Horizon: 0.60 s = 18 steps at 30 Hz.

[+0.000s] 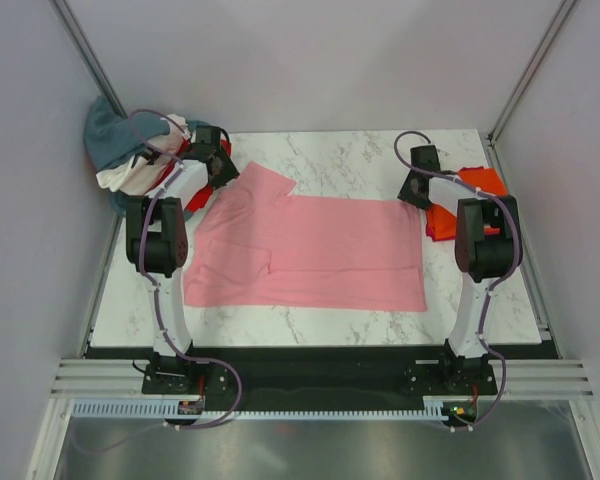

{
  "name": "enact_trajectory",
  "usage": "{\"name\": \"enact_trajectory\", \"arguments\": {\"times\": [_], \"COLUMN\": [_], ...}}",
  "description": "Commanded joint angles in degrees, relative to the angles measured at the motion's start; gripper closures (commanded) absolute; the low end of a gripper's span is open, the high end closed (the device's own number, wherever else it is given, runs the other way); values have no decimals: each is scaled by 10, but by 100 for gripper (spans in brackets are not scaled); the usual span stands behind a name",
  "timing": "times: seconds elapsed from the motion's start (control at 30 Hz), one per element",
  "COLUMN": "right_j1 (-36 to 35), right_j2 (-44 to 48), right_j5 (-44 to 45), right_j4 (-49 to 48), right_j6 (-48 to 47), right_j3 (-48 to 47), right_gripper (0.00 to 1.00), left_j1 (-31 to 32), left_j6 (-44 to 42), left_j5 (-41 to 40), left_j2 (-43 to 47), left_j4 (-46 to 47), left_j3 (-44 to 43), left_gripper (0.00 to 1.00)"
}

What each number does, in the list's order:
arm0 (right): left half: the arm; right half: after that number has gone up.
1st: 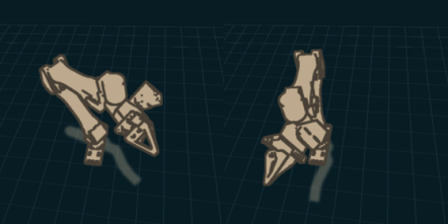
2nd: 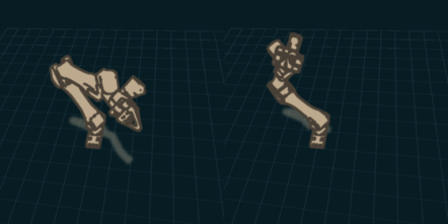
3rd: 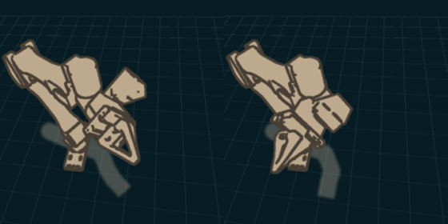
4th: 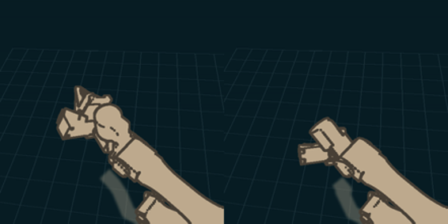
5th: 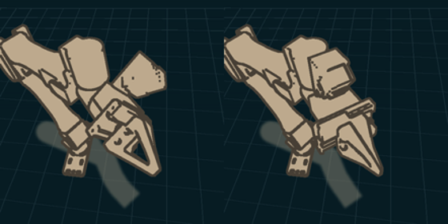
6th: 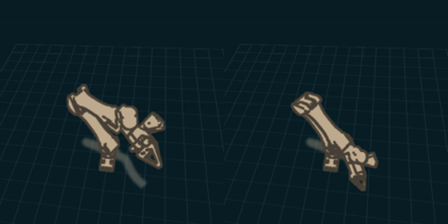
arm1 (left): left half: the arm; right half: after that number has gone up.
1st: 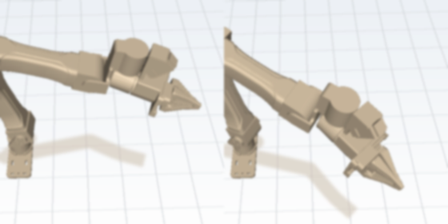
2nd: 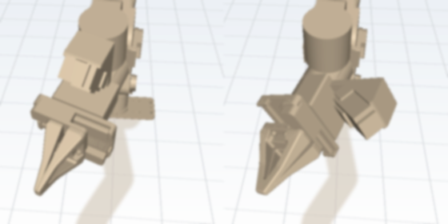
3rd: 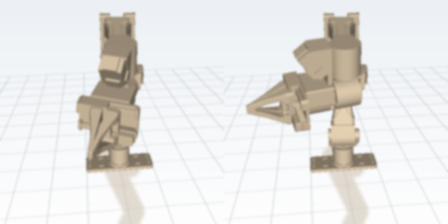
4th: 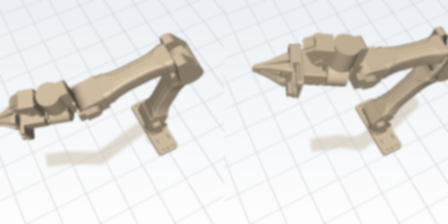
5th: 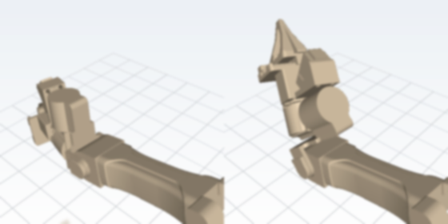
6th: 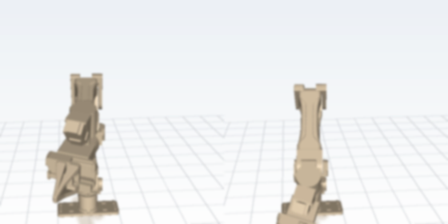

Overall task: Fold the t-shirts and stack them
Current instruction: Fold the tshirt

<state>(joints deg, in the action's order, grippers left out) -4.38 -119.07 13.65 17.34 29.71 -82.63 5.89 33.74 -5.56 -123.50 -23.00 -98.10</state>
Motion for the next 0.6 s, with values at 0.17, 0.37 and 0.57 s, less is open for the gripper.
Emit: {"name": "enact_trajectory", "arguments": {"times": [0.17,0.37,0.57], "right_j1": [-6,1,21], "right_j2": [10,5,13], "right_j5": [27,64,62], "right_j4": [24,40,45], "right_j6": [-5,-1,9], "right_j3": [18,-7,-22], "right_gripper": [71,100,100], "left_j1": [12,13,14], "left_j6": [-28,-32,-29], "left_j5": [-11,-13,-9], "left_j2": [20,12,-20], "left_j4": [-1,-2,-8], "left_j3": [-8,-10,-31], "left_gripper": [52,52,50]}}
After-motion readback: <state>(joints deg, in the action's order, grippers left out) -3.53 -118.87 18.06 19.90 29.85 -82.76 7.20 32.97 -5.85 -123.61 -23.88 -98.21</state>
